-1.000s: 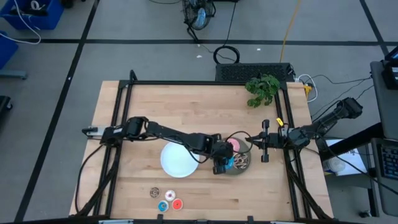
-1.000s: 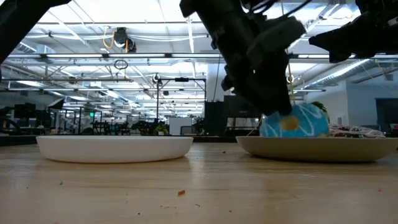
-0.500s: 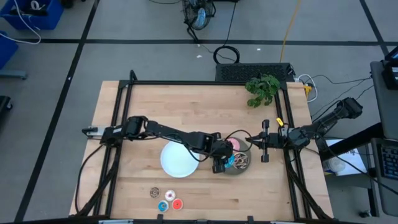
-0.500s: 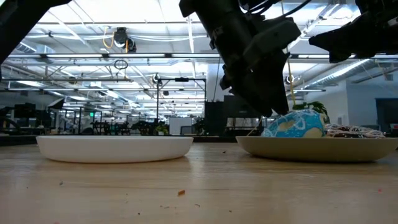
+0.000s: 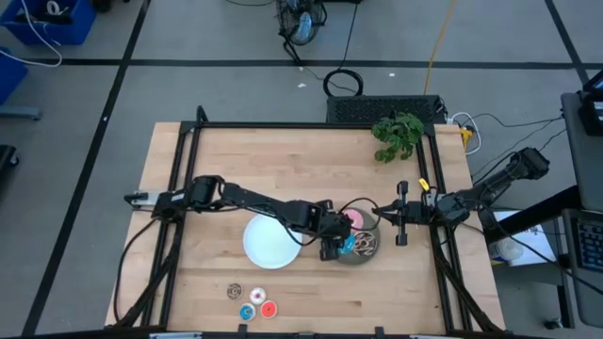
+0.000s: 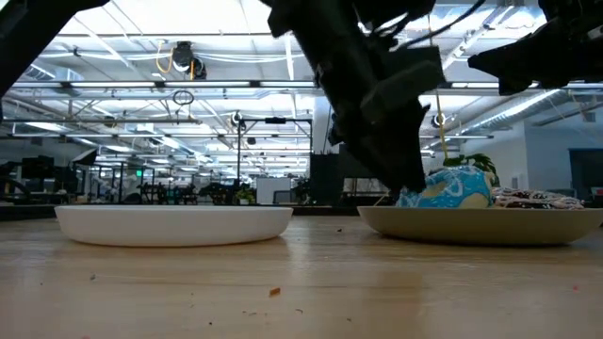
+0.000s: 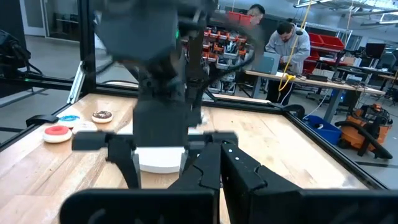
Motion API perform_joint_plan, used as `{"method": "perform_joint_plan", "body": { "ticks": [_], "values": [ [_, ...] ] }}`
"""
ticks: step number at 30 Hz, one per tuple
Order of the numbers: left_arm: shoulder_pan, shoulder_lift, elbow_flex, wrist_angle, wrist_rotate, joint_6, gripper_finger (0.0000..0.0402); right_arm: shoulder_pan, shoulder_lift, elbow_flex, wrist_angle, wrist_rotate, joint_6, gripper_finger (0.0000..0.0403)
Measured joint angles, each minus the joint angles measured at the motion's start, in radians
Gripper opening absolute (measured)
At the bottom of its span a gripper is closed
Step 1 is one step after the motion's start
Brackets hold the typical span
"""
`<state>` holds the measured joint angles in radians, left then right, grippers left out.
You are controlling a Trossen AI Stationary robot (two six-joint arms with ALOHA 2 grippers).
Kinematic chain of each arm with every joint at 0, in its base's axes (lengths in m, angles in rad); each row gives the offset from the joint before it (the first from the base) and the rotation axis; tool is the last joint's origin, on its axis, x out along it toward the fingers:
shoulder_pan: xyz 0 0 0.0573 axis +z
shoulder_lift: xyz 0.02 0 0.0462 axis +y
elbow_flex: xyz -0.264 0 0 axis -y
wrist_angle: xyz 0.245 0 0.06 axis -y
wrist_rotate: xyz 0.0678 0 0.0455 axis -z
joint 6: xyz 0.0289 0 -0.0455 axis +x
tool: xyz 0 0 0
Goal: Pick & Place donuts
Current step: Put the large blue donut on the gray plate, then put the small brown donut on the white plate
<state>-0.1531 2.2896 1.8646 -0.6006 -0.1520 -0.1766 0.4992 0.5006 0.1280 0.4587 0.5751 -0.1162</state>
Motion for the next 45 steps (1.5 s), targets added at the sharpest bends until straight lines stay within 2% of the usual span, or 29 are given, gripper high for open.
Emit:
{"method": "perform_joint_plan", "body": {
  "ticks": [5, 20, 23, 28, 31, 35, 37, 40, 43, 45],
  "values": [
    [0.018, 0.0, -0.047, 0.072, 0.029, -0.001, 0.0225, 0.0, 0.0, 0.0, 0.0, 0.0, 0.0, 0.0],
    [0.021, 0.0, -0.035, 0.081, 0.021, 0.011, 0.0225, 0.0, 0.0, 0.0, 0.0, 0.0, -0.002, 0.0],
    [0.02, -0.019, -0.035, 0.05, 0.022, 0.035, 0.0225, 0.0, 0.0, 0.0, 0.0, 0.0, -0.003, 0.0],
    [-0.001, -0.139, -0.035, -0.08, 0.046, 0.067, 0.0222, 0.0, 0.0, 0.0, -0.003, 0.0, -0.004, 0.0],
    [-0.037, -0.241, -0.034, -0.198, 0.016, 0.054, 0.0198, 0.0, 0.0, 0.0, -0.006, 0.0, -0.004, 0.0],
    [-0.116, -0.39, -0.046, -0.387, -0.067, 0.069, 0.0122, 0.0, 0.0, 0.0, -0.029, 0.0, -0.004, 0.0],
    [-0.157, -0.468, -0.094, -0.448, -0.094, 0.051, 0.0072, 0.0, 0.0, 0.0, -0.034, 0.0, 0.0, 0.0],
    [-0.207, -0.624, -0.26, -0.412, -0.062, 0.035, 0.0013, 0.0, 0.0, 0.0, -0.031, 0.0, 0.021, 0.0],
    [-0.252, -0.809, -0.499, -0.221, -0.039, 0.004, 0.0014, 0.0, 0.0, 0.0, -0.045, 0.0, 0.026, 0.0],
    [-0.285, -0.938, -0.675, -0.07, -0.061, -0.022, 0.0013, 0.0, 0.001, 0.0, -0.049, 0.0, 0.027, 0.0]
  ]
}}
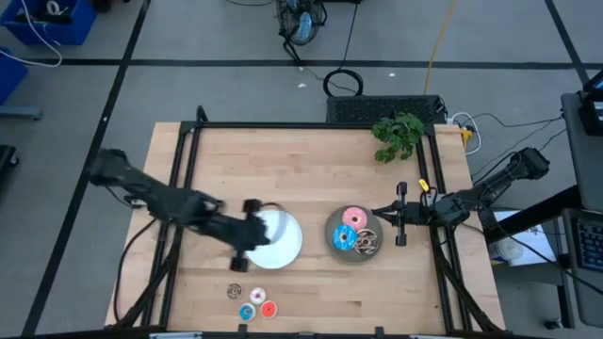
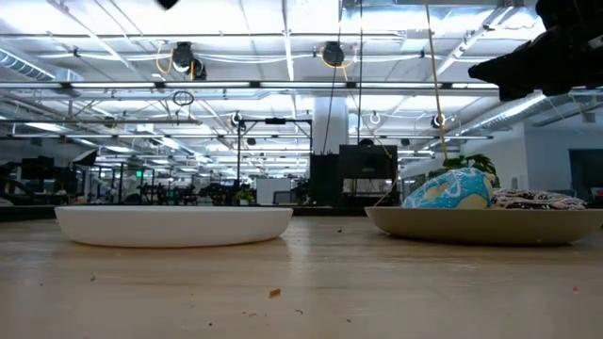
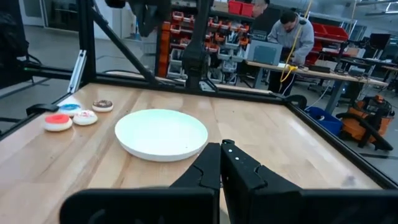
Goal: Pick & Place donuts
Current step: Put the small brown donut on the white plate
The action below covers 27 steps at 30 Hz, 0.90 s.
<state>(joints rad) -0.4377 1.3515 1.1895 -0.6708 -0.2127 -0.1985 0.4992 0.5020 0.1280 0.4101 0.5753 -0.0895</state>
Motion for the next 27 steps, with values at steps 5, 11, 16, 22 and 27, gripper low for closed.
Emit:
{"method": "perform_joint_plan", "body": {
  "ticks": [5, 11, 16, 22, 27],
  "values": [
    [-0.031, -0.251, -0.348, 0.339, -0.138, -0.017, 0.0007, 0.0, 0.003, 0.0, 0.0, 0.0, -0.03, 0.0],
    [-0.031, -0.41, -0.651, 0.7, -0.171, 0.098, 0.0005, -0.002, 0.008, 0.0, 0.003, 0.003, -0.107, 0.0],
    [-0.027, -0.475, -0.805, 0.935, -0.267, 0.132, 0.0007, -0.002, 0.016, -0.006, 0.005, 0.004, -0.181, 0.0],
    [0.0, -0.517, -0.933, 1.069, -0.292, 0.278, 0.0013, -0.002, 0.017, -0.043, 0.146, 0.0, -0.26, 0.0],
    [0.051, -0.552, -1.022, 1.132, -0.225, 0.275, 0.0004, -0.003, 0.019, -0.062, 0.204, 0.001, -0.318, 0.0]
  ]
}}
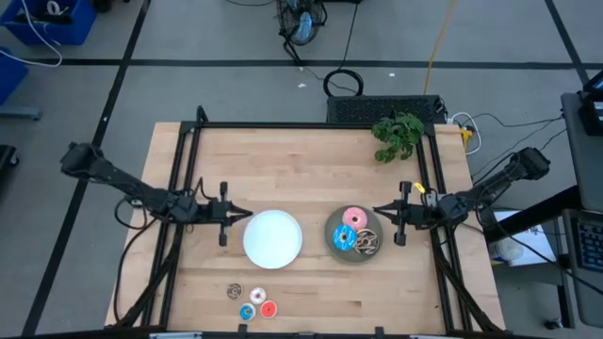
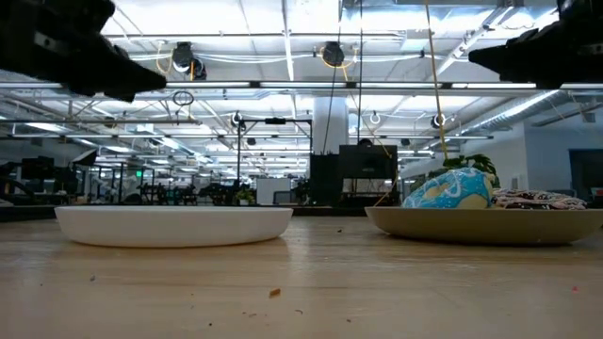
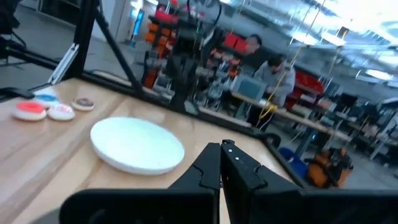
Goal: Pick & Place donuts
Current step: Put the small brown donut on the white plate
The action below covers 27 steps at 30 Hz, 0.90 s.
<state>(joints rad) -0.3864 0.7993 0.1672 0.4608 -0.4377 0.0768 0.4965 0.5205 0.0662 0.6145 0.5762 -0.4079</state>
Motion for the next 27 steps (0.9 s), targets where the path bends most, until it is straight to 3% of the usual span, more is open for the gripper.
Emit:
{"method": "perform_joint_plan", "body": {
  "ticks": [6, 11, 19, 27],
  "values": [
    [0.048, -0.016, -0.093, 0.109, 0.027, 0.005, 0.0007, 0.0, 0.001, -0.001, 0.058, -0.002, -0.032, 0.0],
    [0.083, -0.023, -0.157, 0.266, 0.031, 0.097, 0.001, 0.0, 0.0, -0.002, 0.122, -0.002, -0.09, 0.0],
    [0.091, -0.022, -0.157, 0.247, 0.02, 0.104, 0.0004, 0.0, 0.002, -0.003, 0.122, -0.002, -0.132, 0.0],
    [0.091, -0.022, -0.157, 0.251, 0.011, 0.157, 0.0036, 0.0, 0.002, -0.004, 0.122, -0.001, -0.185, 0.0]
  ]
}}
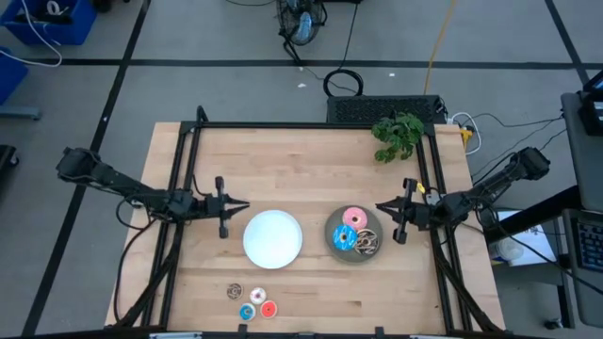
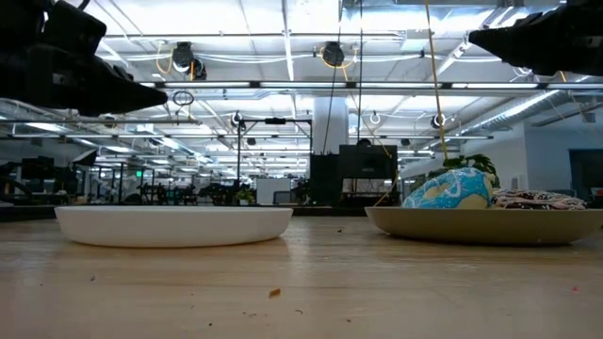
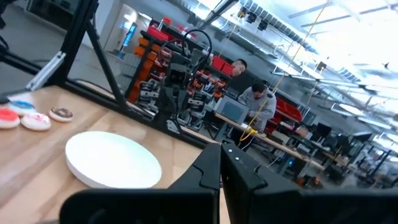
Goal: Pick & Place donuts
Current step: Put the small brown donut on the white plate
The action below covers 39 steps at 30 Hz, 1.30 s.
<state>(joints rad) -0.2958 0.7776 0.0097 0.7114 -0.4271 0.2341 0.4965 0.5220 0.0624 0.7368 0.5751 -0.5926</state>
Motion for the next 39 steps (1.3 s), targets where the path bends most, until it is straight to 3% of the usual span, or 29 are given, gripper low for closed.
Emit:
{"method": "perform_joint_plan", "body": {
  "ticks": [12, 15, 17, 21, 30, 33, 35, 39],
  "values": [
    [0.0, 0.0, 0.0, 0.025, 0.007, 0.06, 0.0005, 0.0, 0.001, 0.001, 0.006, 0.026, 0.004, 0.0],
    [0.0, 0.0, 0.0, 0.026, 0.007, 0.059, 0.0005, -0.001, 0.024, 0.053, 0.03, 0.033, 0.044, 0.0],
    [0.0, 0.0, 0.0, 0.024, 0.007, 0.048, 0.0013, -0.001, 0.078, 0.147, -0.015, 0.05, 0.037, 0.0],
    [0.0, 0.0, 0.0, 0.019, 0.007, 0.023, 0.0033, -0.002, 0.287, 0.413, -0.173, 0.192, 0.063, 0.0],
    [0.0, 0.0, 0.001, 0.02, -0.001, -0.172, 0.0041, -0.028, 0.848, 1.113, -0.602, 0.276, 0.225, 0.0],
    [0.0, 0.0, 0.001, 0.026, -0.033, -0.211, 0.0042, -0.039, 1.024, 1.364, -0.815, 0.191, 0.317, 0.0],
    [0.0, 0.0, 0.001, 0.022, -0.053, -0.21, 0.0042, -0.045, 1.13, 1.513, -0.953, 0.078, 0.383, 0.0],
    [0.0, 0.0, 0.001, -0.018, -0.073, -0.19, 0.0042, -0.051, 1.307, 1.703, -1.001, -0.192, 0.459, 0.0]
  ]
}}
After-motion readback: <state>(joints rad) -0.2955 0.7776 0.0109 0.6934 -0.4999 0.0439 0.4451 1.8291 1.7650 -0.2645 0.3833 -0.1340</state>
